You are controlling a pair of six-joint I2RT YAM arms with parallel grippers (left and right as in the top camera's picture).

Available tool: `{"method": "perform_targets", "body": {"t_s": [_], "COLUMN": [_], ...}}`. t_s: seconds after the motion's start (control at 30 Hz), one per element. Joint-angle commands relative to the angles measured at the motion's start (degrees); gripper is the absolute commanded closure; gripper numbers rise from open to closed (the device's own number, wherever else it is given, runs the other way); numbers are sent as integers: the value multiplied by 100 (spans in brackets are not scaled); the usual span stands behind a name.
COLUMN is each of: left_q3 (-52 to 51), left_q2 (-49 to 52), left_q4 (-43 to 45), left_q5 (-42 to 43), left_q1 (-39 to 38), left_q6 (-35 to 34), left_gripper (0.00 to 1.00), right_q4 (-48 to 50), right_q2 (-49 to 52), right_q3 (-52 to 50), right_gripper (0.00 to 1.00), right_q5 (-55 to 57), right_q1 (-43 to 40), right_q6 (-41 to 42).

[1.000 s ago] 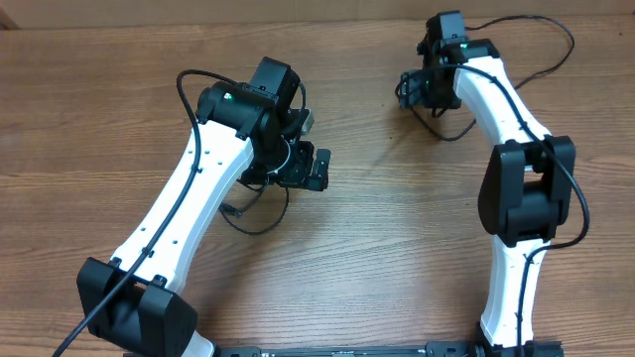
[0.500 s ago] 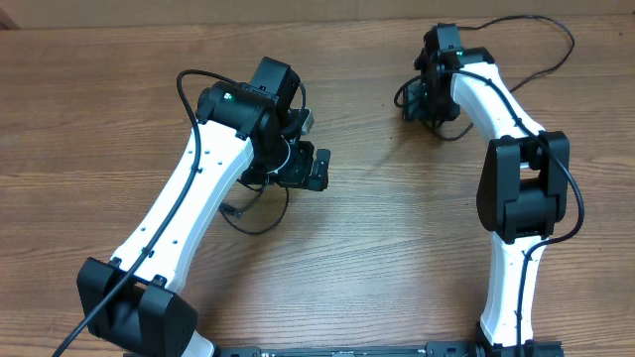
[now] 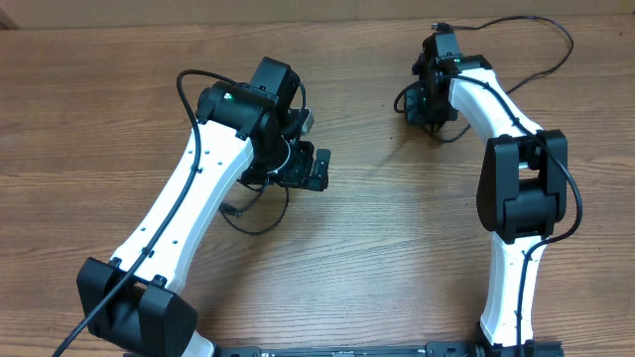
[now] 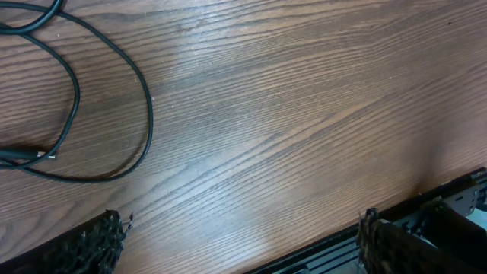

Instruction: Untangle cables

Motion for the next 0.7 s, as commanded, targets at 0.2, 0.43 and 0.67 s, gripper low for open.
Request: {"method": "perform_targets", "body": {"t_s": [0.2,0.43,0.67], "left_q3": [63,63,63], "left_q2": [17,17,17], "left_q4": [2,2,2], "left_q5": [-20,-20,-20], "left_q1": [-7,-4,-4], "left_q6": [-81,-81,-81], "left_gripper": [1,0,1], "right_q4": [157,-240,-590], "right_q2": [15,15,39], "right_q3": [352,914,684], "right_gripper": [96,85,65], "right_q5": [-28,-179,-295], "right_q1": [-94,-275,-190], "right_q6": [509,520,-461]}}
